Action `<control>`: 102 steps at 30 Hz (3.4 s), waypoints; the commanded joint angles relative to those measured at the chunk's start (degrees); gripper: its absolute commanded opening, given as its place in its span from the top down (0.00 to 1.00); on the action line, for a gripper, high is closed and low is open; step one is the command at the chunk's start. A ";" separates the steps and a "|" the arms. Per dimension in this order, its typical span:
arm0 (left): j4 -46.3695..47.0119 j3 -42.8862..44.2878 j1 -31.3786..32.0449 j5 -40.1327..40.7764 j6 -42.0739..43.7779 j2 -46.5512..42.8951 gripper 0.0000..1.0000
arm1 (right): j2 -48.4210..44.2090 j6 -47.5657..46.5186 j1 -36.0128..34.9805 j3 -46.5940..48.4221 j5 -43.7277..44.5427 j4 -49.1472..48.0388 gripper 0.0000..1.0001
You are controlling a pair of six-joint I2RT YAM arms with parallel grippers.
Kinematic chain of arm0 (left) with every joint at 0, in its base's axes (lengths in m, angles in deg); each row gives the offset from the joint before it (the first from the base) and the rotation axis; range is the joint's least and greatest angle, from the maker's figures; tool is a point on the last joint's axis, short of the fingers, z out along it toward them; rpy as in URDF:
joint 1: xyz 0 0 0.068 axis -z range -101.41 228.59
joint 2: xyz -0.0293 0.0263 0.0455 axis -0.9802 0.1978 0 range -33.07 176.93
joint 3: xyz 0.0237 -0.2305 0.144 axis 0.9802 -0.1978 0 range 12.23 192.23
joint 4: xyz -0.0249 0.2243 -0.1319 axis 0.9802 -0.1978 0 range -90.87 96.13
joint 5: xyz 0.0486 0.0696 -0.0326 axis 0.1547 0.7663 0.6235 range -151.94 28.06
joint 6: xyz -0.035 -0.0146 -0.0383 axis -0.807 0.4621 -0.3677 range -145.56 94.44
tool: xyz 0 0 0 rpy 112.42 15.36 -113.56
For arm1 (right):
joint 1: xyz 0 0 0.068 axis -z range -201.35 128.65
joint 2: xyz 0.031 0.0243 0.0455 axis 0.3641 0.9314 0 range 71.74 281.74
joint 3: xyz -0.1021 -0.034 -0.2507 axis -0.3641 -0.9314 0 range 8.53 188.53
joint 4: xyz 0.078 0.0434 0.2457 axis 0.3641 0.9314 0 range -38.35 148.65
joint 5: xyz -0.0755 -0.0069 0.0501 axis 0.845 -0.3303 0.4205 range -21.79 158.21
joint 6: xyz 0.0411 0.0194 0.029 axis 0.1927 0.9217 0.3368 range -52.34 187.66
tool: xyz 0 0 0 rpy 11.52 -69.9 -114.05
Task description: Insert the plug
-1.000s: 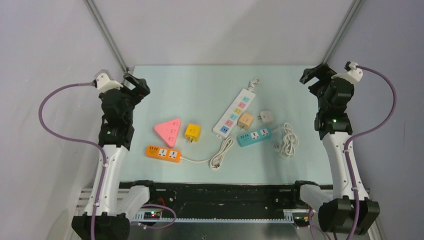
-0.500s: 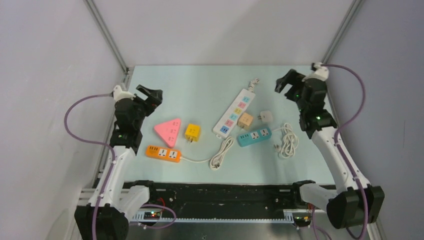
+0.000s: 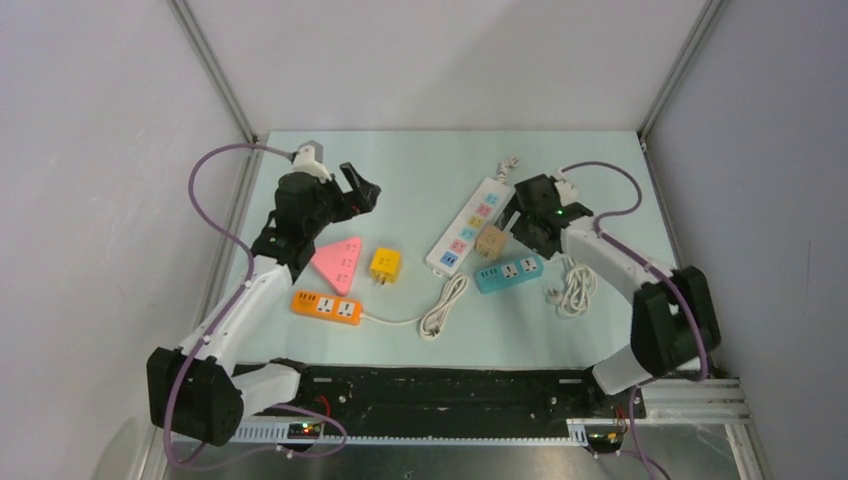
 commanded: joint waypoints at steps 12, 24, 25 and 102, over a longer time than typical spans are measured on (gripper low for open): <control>-3.74 -6.78 3.43 2.55 5.53 -11.44 0.02 | 19.07 16.50 -9.21 16.41 10.57 13.34 0.01; -3.79 -6.24 3.43 1.01 5.79 -9.64 0.02 | 22.47 8.50 -8.70 17.27 14.52 6.68 0.04; -3.82 -6.00 3.54 0.82 5.92 -9.41 0.02 | 22.58 7.90 -8.58 17.26 14.38 6.41 0.05; 10.15 28.68 7.45 -40.62 -27.10 4.38 0.18 | 1.64 28.34 -6.43 15.35 -47.80 -79.96 0.74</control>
